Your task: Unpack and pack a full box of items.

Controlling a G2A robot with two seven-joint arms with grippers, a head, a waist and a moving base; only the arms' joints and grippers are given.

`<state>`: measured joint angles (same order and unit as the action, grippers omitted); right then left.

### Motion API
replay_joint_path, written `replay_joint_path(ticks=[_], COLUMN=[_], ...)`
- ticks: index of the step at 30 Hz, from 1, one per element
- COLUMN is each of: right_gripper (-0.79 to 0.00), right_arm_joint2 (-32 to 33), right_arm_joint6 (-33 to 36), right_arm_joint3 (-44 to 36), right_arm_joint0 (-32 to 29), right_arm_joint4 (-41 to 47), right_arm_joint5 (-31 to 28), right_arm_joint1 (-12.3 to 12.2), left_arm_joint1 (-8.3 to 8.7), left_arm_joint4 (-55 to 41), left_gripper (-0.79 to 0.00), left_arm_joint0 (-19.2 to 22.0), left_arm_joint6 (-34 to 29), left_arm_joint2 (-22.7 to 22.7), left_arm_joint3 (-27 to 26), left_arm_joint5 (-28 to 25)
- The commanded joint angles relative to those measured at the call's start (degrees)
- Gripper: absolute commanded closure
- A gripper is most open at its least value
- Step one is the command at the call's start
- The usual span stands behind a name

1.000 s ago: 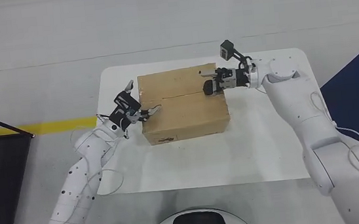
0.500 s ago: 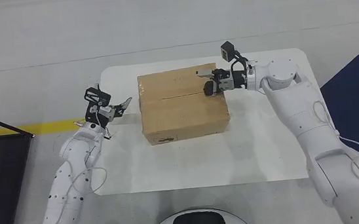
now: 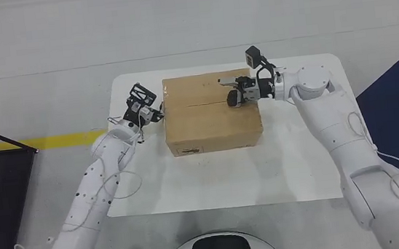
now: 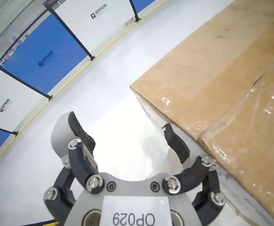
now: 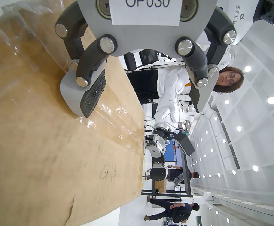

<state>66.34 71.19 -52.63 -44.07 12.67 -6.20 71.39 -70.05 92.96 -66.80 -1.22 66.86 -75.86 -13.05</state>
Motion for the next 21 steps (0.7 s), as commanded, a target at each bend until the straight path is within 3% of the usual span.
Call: replay_joint_path(ticks=[1,12,16,21], right_gripper=[-0.785,-0.785,-0.785,-0.785], right_arm_joint2=[0.0,0.0,0.0,0.0], right_arm_joint6=[0.0,0.0,0.0,0.0], right_arm_joint3=[0.0,0.0,0.0,0.0], right_arm_joint0=[0.0,0.0,0.0,0.0], right_arm_joint4=[0.0,0.0,0.0,0.0], right_arm_joint5=[0.0,0.0,0.0,0.0], right_arm_joint1=[0.0,0.0,0.0,0.0], left_arm_joint1=[-0.24,-1.56,-0.81,1.03], left_arm_joint4=[0.6,2.8,3.5,5.6], left_gripper=[-0.785,-0.785,-0.785,-0.785], left_arm_joint0=[1.0,5.3,2.9,-4.0], left_arm_joint6=[-0.5,-0.7,2.7,8.5], left_arm_joint2=[-1.0,-4.9,-2.3,3.4], left_arm_joint3=[0.4,3.4,3.0,0.5], left_arm_joint5=[-0.1,1.8,1.8,1.4])
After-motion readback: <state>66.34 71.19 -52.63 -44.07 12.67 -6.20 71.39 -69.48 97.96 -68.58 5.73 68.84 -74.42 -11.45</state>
